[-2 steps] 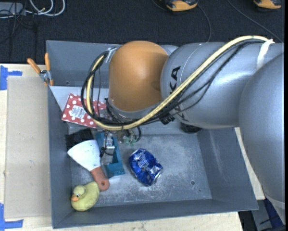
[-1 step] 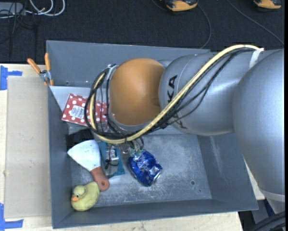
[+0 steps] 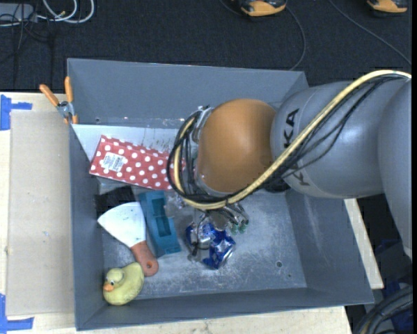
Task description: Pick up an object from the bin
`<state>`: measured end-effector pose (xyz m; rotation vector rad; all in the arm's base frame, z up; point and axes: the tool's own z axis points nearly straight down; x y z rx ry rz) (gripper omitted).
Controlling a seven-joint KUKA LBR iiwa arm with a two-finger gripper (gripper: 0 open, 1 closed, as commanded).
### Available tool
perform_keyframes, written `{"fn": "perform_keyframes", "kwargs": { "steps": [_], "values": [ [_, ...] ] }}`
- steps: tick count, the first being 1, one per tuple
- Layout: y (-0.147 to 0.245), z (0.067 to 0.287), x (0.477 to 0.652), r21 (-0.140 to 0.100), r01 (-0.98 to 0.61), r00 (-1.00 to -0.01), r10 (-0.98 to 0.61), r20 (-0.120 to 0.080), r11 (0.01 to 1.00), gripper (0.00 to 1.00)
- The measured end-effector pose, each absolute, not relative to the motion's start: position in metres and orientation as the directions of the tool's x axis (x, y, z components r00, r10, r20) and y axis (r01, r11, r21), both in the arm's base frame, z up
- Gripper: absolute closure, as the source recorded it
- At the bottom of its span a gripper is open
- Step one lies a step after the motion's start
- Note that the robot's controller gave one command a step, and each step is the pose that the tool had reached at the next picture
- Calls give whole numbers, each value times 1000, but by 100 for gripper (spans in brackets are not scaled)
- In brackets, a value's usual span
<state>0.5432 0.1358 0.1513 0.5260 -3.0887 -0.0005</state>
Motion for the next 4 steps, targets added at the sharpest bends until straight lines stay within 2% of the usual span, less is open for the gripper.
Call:
{"fn": "perform_keyframes", "kwargs": {
  "steps": [1, 2, 3, 4],
  "values": [
    [174, 132, 556, -1, -94, -996, -94, 2, 996, 0],
    [141, 102, 555, 2, -42, -999, -42, 6, 999, 0],
    [219, 80, 543, -19, -115, -993, -115, -19, 993, 100],
    [219, 80, 543, -18, -113, -993, -114, -19, 993, 100]
  ]
}}
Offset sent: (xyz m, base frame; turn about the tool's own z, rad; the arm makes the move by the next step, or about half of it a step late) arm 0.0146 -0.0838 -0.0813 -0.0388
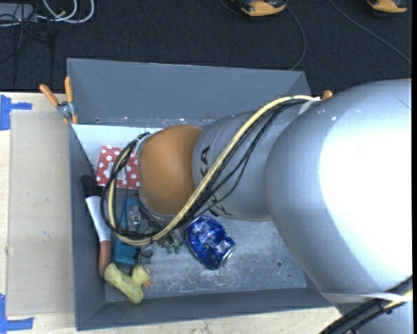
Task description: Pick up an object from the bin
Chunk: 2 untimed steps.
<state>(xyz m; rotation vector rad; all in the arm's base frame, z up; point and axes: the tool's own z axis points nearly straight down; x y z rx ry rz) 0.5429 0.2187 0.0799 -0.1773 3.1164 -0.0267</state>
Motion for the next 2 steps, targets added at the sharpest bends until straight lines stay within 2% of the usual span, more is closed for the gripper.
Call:
{"fn": "perform_keyframes", "kwargs": {
  "steps": [1, 2],
  "values": [
    [218, 82, 543, -20, -112, -993, -113, -19, 993, 100],
    [217, 94, 539, -21, -110, -994, -110, -8, 994, 100]
  ]
}}
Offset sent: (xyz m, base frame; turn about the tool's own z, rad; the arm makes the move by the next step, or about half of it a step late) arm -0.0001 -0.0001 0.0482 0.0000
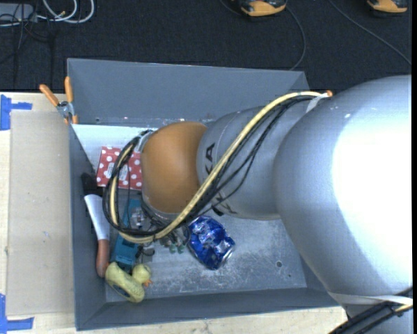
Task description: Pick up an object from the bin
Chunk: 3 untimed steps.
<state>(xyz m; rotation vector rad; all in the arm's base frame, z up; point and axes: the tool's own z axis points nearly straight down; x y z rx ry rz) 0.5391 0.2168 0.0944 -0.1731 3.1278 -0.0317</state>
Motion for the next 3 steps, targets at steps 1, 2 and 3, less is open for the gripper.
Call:
{"fn": "perform_keyframes", "kwargs": {
  "steps": [1, 2, 3],
  "values": [
    [219, 106, 538, -17, -112, -994, -112, -6, 994, 100],
    [219, 115, 537, -19, -111, -994, -111, -1, 994, 100],
    [218, 137, 535, -21, -110, -994, -110, 7, 994, 100]
  ]
}}
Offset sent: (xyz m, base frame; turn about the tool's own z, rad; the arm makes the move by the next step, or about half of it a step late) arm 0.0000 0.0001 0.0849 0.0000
